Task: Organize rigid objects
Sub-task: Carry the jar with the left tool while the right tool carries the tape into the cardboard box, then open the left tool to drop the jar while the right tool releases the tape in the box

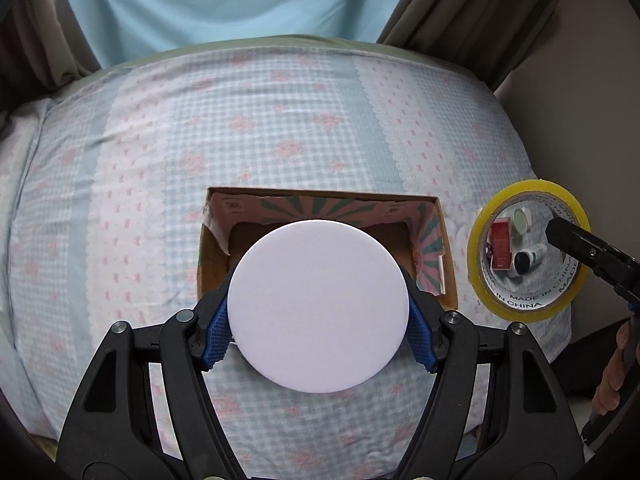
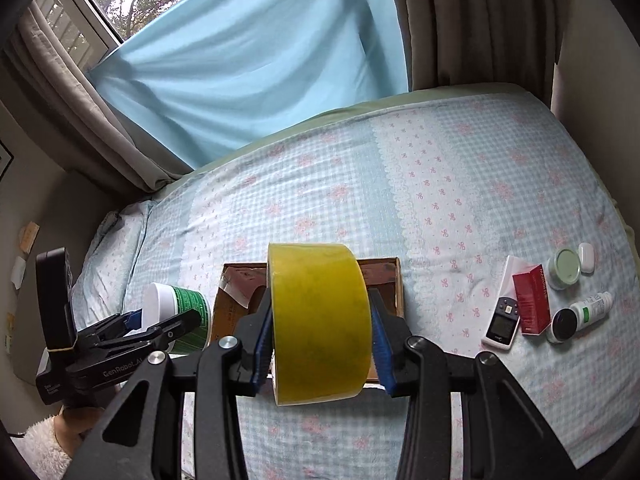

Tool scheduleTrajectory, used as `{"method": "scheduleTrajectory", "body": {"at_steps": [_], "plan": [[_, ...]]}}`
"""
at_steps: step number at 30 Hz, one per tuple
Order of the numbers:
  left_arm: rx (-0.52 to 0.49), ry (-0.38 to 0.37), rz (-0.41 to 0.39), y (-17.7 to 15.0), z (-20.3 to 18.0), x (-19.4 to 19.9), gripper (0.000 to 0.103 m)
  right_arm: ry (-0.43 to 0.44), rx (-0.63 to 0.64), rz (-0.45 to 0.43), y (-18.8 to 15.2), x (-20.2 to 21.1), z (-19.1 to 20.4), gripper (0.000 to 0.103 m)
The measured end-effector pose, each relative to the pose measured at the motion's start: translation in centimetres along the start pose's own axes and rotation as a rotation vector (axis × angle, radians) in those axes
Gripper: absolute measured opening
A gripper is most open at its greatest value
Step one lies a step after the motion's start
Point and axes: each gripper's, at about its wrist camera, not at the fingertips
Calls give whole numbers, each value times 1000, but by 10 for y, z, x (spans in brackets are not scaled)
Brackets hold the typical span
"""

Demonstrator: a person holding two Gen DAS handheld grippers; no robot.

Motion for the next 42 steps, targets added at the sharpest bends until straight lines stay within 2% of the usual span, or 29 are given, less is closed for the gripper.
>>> {"method": "scheduleTrajectory", "body": {"at_steps": [8, 19, 23, 28, 30, 31, 32, 33, 34, 35, 36, 39, 42], "plan": [[-40, 39, 70, 3, 19, -70, 68, -35, -33, 128, -13, -92, 0, 39], [-79, 61, 172, 1, 10, -167, 68, -14, -144, 255, -32, -182, -45, 39], [-96, 59, 188, -3, 2, -180, 68, 10, -212, 278, -44, -194, -63, 39], [-147, 81, 183, -1, -9, -181, 68, 43, -237, 284, -43, -199, -68, 39], [-168, 110, 156, 1, -13, -177, 69, 61, -221, 292, -39, -203, -64, 39], [-182, 131, 139, 1, -15, -174, 72, 26, -181, 306, -37, -205, -61, 39], [-192, 143, 121, 1, -17, -170, 95, -56, -126, 332, -36, -209, -57, 41], [-197, 148, 103, 1, -17, -166, 103, -155, -71, 358, -36, -212, -54, 53], [-201, 147, 96, 0, -17, -164, 103, -225, -32, 373, -36, -211, -54, 66], [-201, 130, 95, 0, -16, -162, 103, -272, -6, 374, -36, -209, -55, 89], [-201, 122, 100, -1, -15, -161, 103, -273, 3, 355, -36, -203, -59, 99], [-212, 135, 120, -7, -11, -162, 103, -203, -47, 317, -38, -188, -67, 102], [-199, 136, 126, -12, -7, -159, 103, -202, -41, 276, -41, -179, -65, 102]]}}
Point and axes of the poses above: each gripper's, at about its wrist camera, not at the fingertips, and x roughly against the way its jaws point, z to its left, y to its top, and after that the axes turned 11 degrees about y, right-handed
